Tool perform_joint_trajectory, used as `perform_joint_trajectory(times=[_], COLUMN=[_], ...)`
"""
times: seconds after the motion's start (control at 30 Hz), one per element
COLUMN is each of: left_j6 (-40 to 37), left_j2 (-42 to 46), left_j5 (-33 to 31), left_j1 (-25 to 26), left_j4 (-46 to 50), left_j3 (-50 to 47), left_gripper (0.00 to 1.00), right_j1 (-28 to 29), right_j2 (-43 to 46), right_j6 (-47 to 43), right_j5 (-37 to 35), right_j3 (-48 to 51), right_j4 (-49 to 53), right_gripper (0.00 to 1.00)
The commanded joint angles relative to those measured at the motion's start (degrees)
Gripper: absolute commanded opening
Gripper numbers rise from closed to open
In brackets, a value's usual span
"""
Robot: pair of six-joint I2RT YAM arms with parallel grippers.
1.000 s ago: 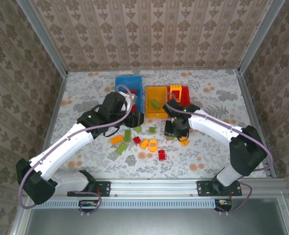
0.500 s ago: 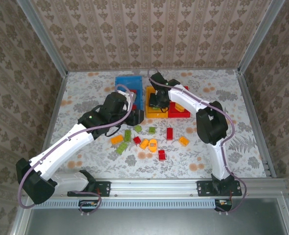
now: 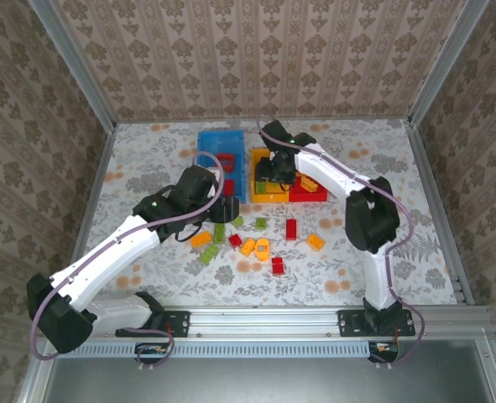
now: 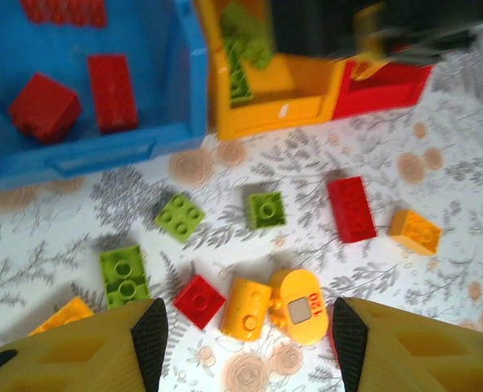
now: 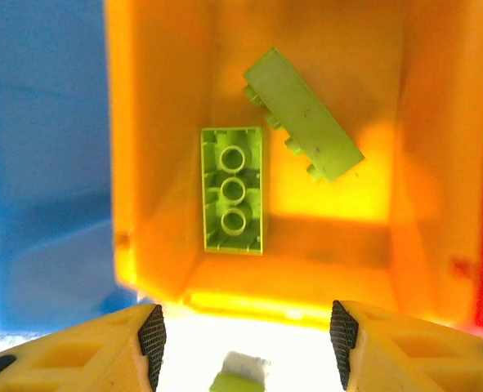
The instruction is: Sort the legos into containers by color
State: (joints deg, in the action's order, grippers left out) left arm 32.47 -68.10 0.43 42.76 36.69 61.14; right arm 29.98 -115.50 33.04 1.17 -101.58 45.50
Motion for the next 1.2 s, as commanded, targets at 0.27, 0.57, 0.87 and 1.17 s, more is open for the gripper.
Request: perform_joint_trajectory(times=[0.27, 0.57, 0.87, 1.17], left_j6=[11.5, 23.6, 28.2, 29.4], left_j2=[-17.2, -25.9, -30.3, -34.3], left_j5=[8.5, 9.1, 8.2, 8.0], left_j1=[-1.2, -0.6, -0.3, 0.1], left_j4=[6.2, 8.3, 6.1, 3.0], left_j3=[-0.5, 1.9, 3.5, 3.8], left_gripper=[0.58, 0.59, 0.6, 0.44], right_j1=[3.5, 7.0, 7.0, 7.0], right_j2=[32.2, 40.6, 41.6, 42.6], right_j6=[-3.3, -8.5, -9.1, -9.5], right_j5=[7.2, 17.6, 19.0, 19.7], right_j3=[38.8, 47.8, 48.8, 49.3], right_j4=[-18.9, -21.3, -21.2, -20.6], right_gripper=[0.64, 0.71, 0.71, 0.72])
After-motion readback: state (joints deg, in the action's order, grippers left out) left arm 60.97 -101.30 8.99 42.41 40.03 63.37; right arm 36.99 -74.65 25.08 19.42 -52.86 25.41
